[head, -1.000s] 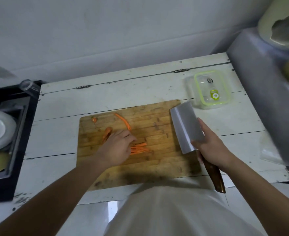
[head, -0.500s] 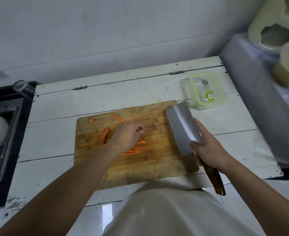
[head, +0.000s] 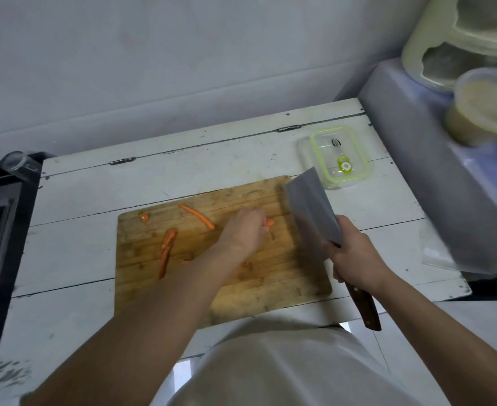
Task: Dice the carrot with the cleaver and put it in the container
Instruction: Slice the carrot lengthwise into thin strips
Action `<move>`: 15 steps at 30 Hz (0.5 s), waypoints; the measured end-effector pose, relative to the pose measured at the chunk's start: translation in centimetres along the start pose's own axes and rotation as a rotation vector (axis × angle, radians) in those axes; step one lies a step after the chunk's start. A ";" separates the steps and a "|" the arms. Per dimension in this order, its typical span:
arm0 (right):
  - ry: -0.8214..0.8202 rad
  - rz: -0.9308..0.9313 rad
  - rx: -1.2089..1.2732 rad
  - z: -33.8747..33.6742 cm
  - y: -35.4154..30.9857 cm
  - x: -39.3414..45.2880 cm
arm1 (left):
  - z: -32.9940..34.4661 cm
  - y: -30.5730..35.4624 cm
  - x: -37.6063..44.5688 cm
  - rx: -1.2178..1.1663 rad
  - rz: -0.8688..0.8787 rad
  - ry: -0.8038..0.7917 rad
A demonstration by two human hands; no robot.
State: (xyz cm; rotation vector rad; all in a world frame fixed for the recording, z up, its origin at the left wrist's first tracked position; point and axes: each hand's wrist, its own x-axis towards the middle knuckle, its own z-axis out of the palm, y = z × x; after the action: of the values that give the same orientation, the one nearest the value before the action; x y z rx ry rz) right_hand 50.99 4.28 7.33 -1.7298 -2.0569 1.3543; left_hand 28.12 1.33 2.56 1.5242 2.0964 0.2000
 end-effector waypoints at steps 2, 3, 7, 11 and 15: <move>0.012 0.012 0.011 -0.2 0.0 0.1 | 0.4 0.7 0.7 -0.388 -0.174 0.063; 0.018 0.017 0.012 -0.3 0.0 0.2 | -0.1 0.1 0.8 -0.584 -0.283 0.112; 0.045 0.051 0.002 -0.3 0.5 0.2 | -2.4 -3.7 -0.4 -0.709 -0.567 0.099; 0.042 0.042 -0.094 1.5 0.8 0.2 | -2.2 -2.6 -2.9 -0.467 -0.460 -0.183; 0.049 -0.006 -0.198 3.6 0.5 0.1 | -0.8 0.0 -3.5 -0.513 -0.478 -0.291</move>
State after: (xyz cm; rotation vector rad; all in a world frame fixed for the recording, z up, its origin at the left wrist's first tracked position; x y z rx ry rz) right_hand 49.14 2.45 4.83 -1.8095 -2.2337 1.1273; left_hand 28.52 -1.73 4.39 0.6883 1.9129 0.2893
